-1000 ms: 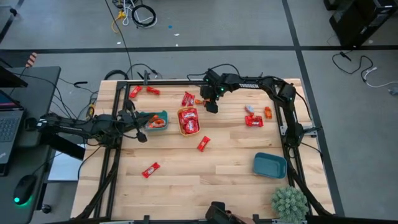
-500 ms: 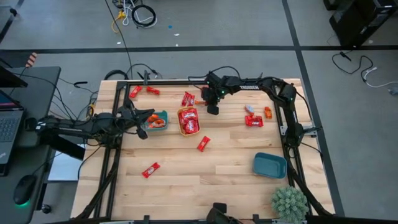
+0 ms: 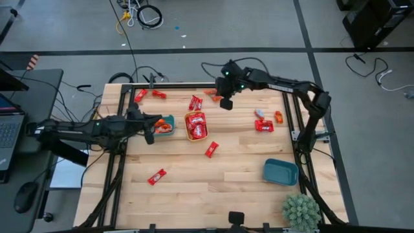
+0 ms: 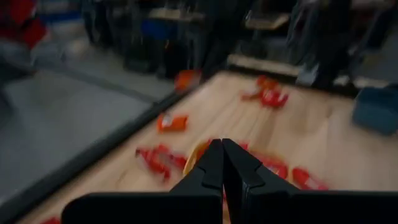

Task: Sort candy
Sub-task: Put the orange candy into the green bin

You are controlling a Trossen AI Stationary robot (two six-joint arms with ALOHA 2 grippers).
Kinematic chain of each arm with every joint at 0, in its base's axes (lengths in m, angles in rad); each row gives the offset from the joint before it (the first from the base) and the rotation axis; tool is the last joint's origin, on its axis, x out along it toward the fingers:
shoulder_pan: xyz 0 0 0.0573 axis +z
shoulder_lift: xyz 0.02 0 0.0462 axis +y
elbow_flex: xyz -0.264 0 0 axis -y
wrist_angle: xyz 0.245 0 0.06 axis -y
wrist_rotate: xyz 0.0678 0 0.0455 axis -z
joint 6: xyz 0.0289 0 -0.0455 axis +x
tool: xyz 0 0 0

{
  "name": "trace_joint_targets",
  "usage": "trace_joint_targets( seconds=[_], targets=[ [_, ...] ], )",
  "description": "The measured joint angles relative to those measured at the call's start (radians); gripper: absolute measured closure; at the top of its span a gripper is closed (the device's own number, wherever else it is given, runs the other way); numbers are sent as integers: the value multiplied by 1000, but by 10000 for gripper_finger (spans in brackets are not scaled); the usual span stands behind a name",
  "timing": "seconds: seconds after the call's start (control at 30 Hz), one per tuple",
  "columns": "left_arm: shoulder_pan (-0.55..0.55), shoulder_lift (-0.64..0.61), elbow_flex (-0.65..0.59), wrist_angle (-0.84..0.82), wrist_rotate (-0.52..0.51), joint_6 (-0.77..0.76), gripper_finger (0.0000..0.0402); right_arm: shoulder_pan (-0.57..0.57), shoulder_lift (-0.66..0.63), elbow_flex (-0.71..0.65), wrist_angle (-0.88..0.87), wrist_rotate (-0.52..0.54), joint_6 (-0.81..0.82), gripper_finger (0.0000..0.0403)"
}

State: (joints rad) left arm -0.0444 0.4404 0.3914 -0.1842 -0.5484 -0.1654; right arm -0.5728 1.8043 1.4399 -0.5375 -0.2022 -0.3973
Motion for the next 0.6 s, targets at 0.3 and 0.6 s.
trace_joint_targets(
  seconds=[0.3,0.6],
  targets=[
    [80,195,40,-96,69,-182,401,-17,-5,-1,83,-277,-102,401],
    [196,360,39,-75,171,-182,401,-1,-16,-29,110,-196,-49,402]
  ],
)
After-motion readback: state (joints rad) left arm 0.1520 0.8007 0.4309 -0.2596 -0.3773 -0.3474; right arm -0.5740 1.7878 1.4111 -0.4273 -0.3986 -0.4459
